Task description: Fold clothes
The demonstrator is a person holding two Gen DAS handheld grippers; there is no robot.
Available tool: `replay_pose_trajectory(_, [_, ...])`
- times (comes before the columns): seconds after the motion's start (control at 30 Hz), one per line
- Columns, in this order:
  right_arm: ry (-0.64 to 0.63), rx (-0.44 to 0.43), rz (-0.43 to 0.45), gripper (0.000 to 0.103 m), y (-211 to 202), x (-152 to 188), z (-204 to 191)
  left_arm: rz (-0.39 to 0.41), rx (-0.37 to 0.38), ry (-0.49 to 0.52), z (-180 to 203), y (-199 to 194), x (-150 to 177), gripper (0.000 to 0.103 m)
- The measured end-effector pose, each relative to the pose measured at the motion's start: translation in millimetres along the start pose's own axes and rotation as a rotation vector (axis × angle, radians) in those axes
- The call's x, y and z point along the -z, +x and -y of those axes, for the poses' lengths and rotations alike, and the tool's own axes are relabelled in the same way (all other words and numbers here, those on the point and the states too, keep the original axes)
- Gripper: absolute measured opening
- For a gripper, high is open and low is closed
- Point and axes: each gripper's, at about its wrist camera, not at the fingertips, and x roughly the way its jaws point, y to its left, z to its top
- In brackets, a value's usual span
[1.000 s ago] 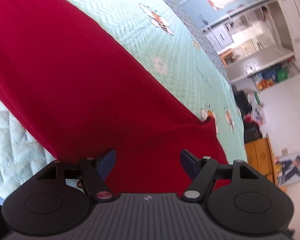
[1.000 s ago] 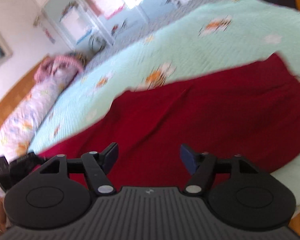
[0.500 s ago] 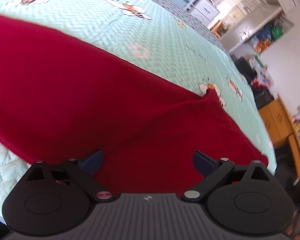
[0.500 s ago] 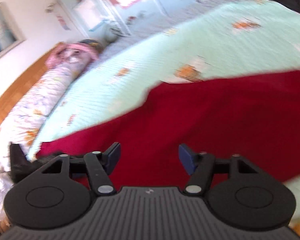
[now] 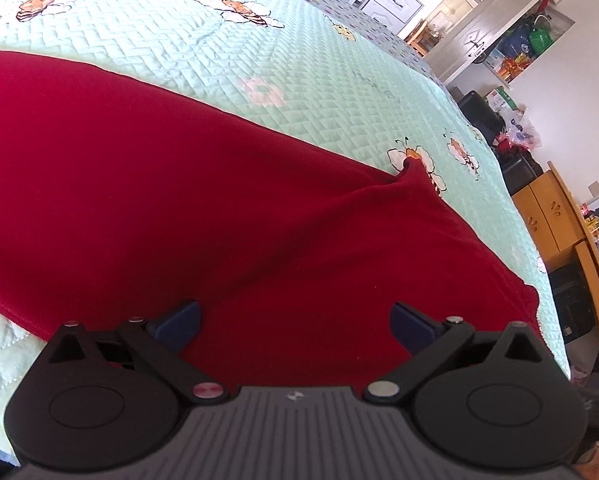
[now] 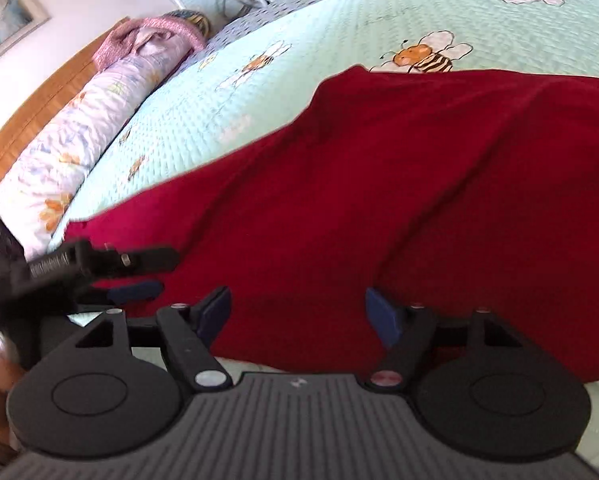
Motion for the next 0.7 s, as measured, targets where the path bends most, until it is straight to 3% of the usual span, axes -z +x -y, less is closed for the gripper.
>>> replay_pose_trajectory(0.13, [-0.027, -0.049, 0.092, 0.076, -11.4, -1.1, -12.9, -0.006, 0.013, -0.009, -2.7, -1.3, -0.3, 0.103])
replay_pose_trajectory(0.3, [0.071, -0.049, -0.002, 0.077, 12.2, 14.0, 7.6, -0.011, 0.004, -0.003, -2.2, -1.9, -0.3, 0.103])
replay_pose_trajectory(0.57, [0.001, -0.066, 0.031, 0.076, -6.7, 9.1, -7.2, -0.017, -0.019, 0.009, 2.1, 1.2, -1.1, 0.103])
replay_pose_trajectory(0.7, [0.051, -0.038, -0.002, 0.073, 0.4, 13.7, 7.5, -0.020, -0.025, 0.013, 3.4, 2.0, -1.6, 0.103])
